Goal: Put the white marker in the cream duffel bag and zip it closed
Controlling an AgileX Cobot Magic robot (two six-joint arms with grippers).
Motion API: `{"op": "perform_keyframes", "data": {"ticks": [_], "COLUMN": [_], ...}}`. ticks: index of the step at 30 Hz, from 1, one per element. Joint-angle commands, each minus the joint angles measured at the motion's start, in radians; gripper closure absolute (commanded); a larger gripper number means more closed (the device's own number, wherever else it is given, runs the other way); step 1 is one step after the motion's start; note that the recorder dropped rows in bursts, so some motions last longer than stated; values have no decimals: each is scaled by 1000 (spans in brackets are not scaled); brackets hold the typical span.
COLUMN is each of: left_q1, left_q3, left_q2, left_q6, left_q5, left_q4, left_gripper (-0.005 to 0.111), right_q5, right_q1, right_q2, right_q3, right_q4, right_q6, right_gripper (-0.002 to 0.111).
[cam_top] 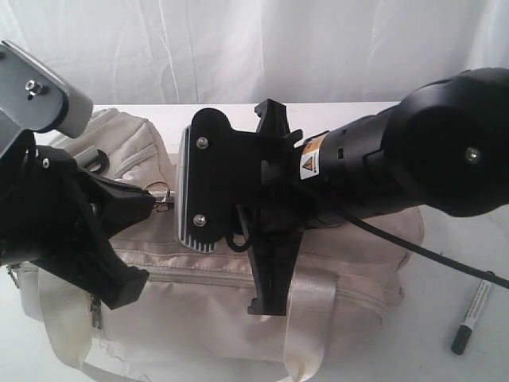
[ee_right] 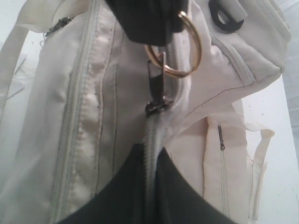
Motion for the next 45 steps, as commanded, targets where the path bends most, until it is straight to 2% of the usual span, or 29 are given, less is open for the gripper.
{"op": "perform_keyframes", "data": {"ticks": [1, 9, 17, 22, 25, 27, 31, 39, 45], "left_q1": [5, 5, 5, 5, 5, 5, 5, 5, 5], "left_q3": [-9, -9, -9, -9, -9, -9, -9, -9, -9], "left_q2": [-24, -24, -24, -24, -15, -2, 30, 107, 143], "left_q6": [25, 43, 43, 32, 21, 17, 9, -19, -23], "left_q5": [76, 155, 180, 103, 58, 44, 12, -129, -154], "left_q4": [46, 70, 100, 99, 99, 99, 95, 95, 95], "left_gripper": [107, 107, 107, 107, 107, 107, 107, 107, 107], "right_q5": [78, 151, 210, 189, 186, 186, 174, 89, 28], "right_q1": [-12, -23, -53, -53, -51, -51, -51, -51, -51], "right_q2": [-1, -1, -15, -15, -15, -15, -15, -15, -13], "right_q3": [11, 11, 11, 11, 11, 11, 11, 11, -5], "right_q4": [-47, -310, -312, -250, -157, -82, -46, -39, -37], "right_q6": [5, 229, 242, 237, 176, 139, 132, 115, 102], "right_gripper": [108, 108, 108, 108, 100, 87, 64, 64, 64]}}
